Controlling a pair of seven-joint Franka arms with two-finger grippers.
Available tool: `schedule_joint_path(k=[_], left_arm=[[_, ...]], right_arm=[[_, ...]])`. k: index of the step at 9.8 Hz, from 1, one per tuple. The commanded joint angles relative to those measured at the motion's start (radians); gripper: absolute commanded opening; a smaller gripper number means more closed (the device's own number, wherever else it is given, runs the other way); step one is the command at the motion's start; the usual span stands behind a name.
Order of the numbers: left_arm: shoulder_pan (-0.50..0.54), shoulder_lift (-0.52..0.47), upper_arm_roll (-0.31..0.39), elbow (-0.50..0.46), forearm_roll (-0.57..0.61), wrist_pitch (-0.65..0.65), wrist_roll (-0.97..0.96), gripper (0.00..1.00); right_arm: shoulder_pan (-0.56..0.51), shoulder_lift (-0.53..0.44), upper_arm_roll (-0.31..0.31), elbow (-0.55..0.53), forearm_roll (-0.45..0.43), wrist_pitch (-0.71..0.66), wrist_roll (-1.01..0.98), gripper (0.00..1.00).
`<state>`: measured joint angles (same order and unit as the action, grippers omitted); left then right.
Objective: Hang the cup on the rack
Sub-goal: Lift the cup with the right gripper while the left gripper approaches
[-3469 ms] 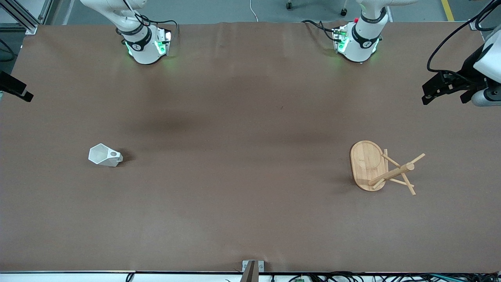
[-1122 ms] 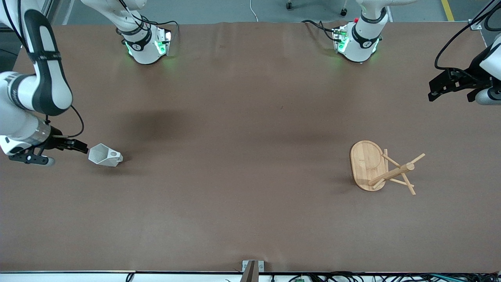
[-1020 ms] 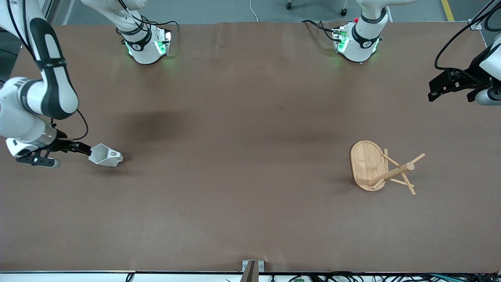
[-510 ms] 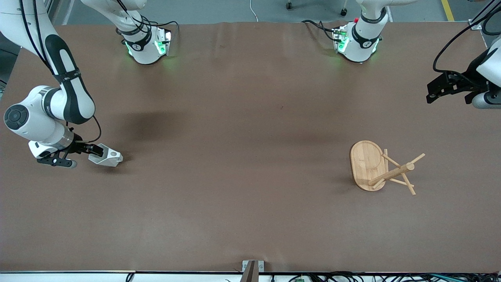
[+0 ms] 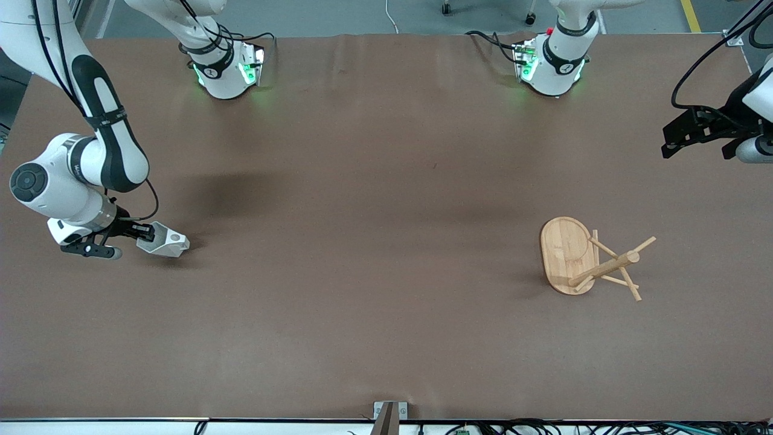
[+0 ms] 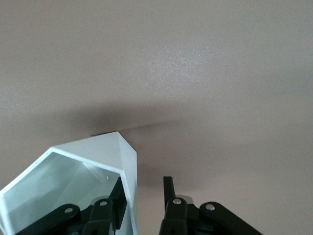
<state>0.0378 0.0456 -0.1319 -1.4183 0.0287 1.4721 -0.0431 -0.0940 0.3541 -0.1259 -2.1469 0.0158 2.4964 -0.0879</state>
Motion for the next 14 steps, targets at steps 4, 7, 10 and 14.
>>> schedule_joint_path(k=[4, 7, 10, 14], left_arm=[[-0.018, 0.066, -0.011, 0.001, 0.002, 0.039, -0.012, 1.00], [-0.112, 0.114, -0.012, 0.001, 0.008, 0.050, 0.012, 1.00], [-0.276, 0.161, -0.011, -0.002, 0.022, 0.088, 0.037, 1.00], [-0.472, 0.207, -0.049, -0.068, 0.171, 0.241, 0.074, 1.00]], right_arm=[[0.000, 0.000, 0.006, -0.011, 0.006, 0.002, -0.016, 0.01], [0.005, -0.010, 0.024, 0.162, 0.030, -0.326, -0.093, 0.01], [0.016, -0.010, 0.028, 0.396, 0.191, -0.646, -0.092, 0.00], [0.027, -0.015, 0.072, 0.427, 0.627, -0.832, -0.120, 0.00]])
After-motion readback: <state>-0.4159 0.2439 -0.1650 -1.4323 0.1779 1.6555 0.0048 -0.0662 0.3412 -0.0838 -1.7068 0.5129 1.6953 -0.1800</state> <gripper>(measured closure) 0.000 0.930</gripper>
